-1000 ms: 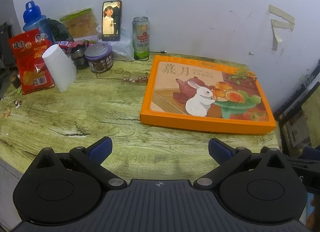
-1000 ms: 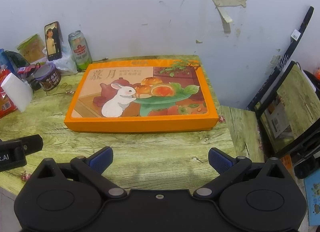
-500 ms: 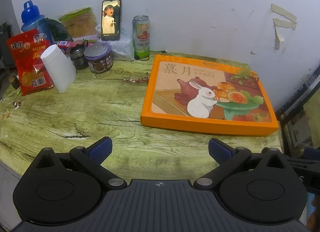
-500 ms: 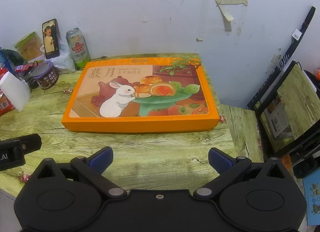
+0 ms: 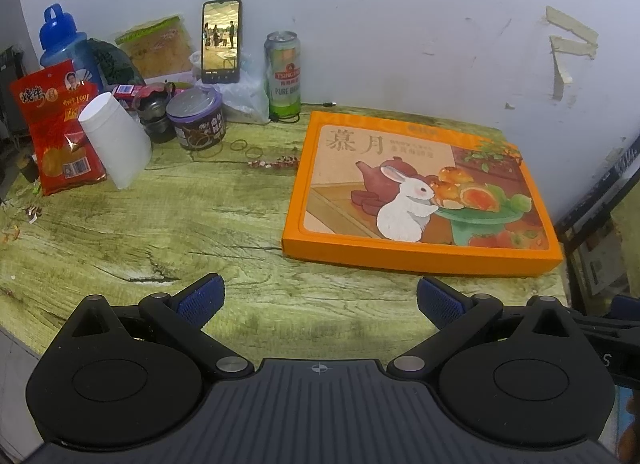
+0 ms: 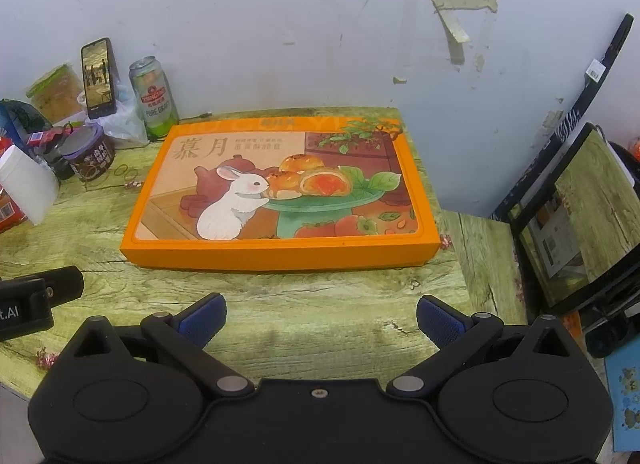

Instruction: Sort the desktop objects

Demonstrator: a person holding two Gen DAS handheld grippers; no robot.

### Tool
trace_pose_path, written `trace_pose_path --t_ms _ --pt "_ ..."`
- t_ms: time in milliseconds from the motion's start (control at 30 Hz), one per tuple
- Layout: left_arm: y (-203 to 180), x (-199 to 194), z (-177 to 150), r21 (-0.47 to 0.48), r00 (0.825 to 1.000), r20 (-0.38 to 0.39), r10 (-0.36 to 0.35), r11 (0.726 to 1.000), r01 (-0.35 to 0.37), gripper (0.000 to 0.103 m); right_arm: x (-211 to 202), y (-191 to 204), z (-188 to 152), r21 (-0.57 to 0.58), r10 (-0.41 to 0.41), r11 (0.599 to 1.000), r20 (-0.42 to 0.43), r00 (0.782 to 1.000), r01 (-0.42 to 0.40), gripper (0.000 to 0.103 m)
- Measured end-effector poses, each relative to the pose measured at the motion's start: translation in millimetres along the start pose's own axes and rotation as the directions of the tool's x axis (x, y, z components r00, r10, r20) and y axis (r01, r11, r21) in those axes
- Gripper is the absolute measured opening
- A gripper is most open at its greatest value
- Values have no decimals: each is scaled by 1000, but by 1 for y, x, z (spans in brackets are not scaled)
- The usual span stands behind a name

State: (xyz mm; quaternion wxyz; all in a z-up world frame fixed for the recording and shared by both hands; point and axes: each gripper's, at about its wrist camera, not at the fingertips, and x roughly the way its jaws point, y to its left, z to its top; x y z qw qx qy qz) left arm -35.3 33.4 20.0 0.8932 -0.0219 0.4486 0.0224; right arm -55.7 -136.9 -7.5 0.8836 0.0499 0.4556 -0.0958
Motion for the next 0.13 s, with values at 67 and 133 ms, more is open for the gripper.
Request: trace_pose_path --t_ms 67,133 --pt "0 1 1 0 1000 -1 0 1000 0 103 1 0 1 -2 0 1000 -2 1000 0 102" --pt "0 1 1 0 1000 -4 0 1000 0 103 2 0 1 -5 0 1000 -3 1000 0 102"
